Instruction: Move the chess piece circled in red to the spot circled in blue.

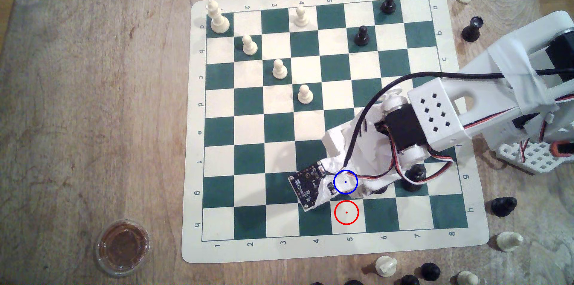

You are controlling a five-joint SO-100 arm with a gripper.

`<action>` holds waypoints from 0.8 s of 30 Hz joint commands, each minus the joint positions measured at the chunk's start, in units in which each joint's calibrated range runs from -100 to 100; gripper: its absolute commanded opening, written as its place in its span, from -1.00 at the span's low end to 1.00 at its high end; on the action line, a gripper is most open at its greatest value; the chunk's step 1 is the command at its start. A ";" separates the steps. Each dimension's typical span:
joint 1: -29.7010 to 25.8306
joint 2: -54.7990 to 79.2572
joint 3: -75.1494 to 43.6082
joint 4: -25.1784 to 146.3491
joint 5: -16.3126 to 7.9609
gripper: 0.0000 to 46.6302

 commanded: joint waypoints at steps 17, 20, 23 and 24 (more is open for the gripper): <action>1.10 -10.13 -5.63 7.71 0.34 -0.30; 1.10 -12.76 -5.81 9.67 0.05 -0.28; 1.17 -17.69 -4.45 12.05 -0.34 -0.26; 1.25 -19.30 -3.45 12.37 -0.39 -0.26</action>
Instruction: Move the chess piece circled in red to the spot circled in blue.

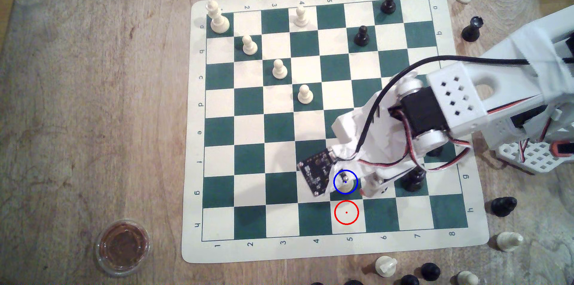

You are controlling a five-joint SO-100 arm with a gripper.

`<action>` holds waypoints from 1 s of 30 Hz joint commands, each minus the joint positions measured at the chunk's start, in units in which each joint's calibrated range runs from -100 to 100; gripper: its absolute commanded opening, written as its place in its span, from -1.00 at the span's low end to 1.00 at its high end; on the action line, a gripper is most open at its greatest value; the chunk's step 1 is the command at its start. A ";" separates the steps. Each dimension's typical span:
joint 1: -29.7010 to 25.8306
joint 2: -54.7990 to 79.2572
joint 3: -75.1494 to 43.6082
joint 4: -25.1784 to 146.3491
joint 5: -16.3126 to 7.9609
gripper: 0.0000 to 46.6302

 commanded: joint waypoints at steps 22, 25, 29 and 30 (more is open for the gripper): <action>5.13 -67.14 30.09 0.39 -7.62 -0.99; 7.32 -73.51 33.90 -5.51 -7.33 -0.99; 9.28 -73.51 36.89 -21.07 -7.67 -0.99; 9.83 -73.51 37.98 -25.08 -7.42 -0.99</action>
